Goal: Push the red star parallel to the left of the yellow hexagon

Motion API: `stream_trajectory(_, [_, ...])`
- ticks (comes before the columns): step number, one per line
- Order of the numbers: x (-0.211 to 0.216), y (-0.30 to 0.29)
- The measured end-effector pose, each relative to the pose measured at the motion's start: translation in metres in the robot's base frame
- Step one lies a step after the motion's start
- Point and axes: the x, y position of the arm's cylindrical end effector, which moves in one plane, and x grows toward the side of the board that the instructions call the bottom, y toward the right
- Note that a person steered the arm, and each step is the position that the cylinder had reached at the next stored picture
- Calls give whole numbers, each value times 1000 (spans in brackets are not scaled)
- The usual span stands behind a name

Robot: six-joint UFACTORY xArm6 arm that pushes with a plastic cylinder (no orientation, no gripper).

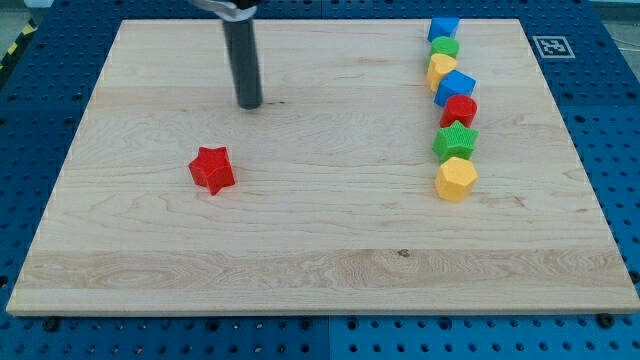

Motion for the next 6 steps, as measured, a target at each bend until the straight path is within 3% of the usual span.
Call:
stream_trajectory(2, [5, -71])
stream_trajectory(6, [100, -55])
